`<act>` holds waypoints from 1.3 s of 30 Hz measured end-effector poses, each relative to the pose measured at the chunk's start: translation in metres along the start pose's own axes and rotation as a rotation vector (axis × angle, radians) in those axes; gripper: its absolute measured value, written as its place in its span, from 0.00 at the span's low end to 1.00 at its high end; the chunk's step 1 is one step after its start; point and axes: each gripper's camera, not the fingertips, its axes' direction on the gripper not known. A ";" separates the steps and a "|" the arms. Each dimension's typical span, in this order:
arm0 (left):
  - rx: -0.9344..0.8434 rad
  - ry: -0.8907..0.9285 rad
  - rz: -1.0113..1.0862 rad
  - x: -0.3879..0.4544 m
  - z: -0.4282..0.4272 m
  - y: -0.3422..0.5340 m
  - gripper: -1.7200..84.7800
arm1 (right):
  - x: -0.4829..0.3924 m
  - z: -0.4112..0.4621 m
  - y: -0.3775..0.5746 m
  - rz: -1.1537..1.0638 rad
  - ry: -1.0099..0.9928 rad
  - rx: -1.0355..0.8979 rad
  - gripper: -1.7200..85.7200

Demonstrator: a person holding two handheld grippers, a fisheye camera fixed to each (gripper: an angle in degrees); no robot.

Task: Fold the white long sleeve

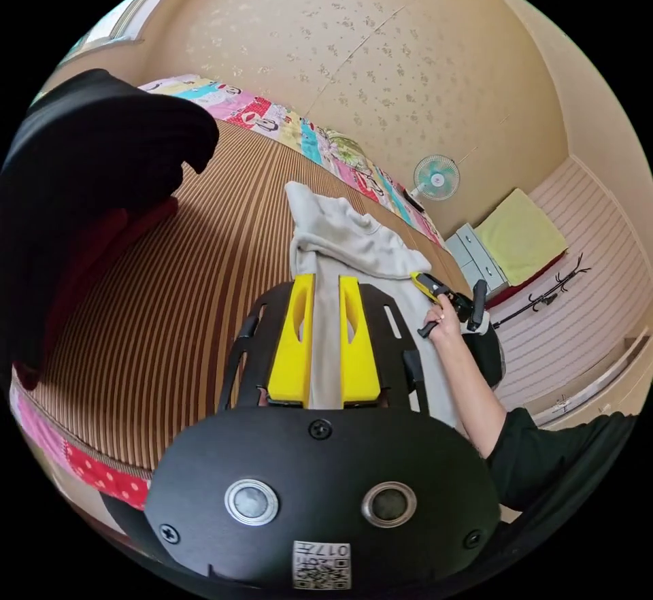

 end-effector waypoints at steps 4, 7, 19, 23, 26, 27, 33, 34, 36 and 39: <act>-0.049 -0.072 -0.025 -0.016 0.069 -0.081 0.13 | 0.021 -0.009 -0.019 0.126 -0.120 0.024 0.11; -0.168 -0.115 -0.061 -0.030 0.121 -0.117 0.14 | 0.038 -0.022 -0.019 0.244 -0.158 0.114 0.12; -0.119 -0.018 -0.139 -0.073 0.071 -0.158 0.07 | 0.000 -0.032 -0.050 -0.005 -0.138 0.139 0.07; -0.039 0.004 -0.240 -0.093 0.045 -0.167 0.09 | 0.018 -0.001 -0.036 0.068 -0.054 -0.005 0.10; -0.005 0.025 -0.223 -0.098 0.034 -0.202 0.13 | 0.022 -0.007 -0.025 0.073 -0.111 0.045 0.11; -0.022 0.027 -0.204 -0.097 0.040 -0.222 0.14 | 0.025 -0.008 -0.019 0.077 -0.151 0.068 0.11; -0.258 -0.023 -0.034 -0.082 0.122 -0.320 0.15 | 0.039 -0.015 0.005 0.063 -0.337 0.157 0.08; -0.256 -0.044 -0.016 -0.080 0.128 -0.330 0.13 | 0.037 -0.015 0.006 0.053 -0.335 0.156 0.08; -0.228 -0.038 -0.018 -0.084 0.130 -0.341 0.10 | 0.037 -0.013 0.008 0.031 -0.405 0.147 0.07; -0.206 0.006 -0.123 -0.114 0.139 -0.343 0.08 | 0.039 -0.010 0.012 0.037 -0.449 0.151 0.06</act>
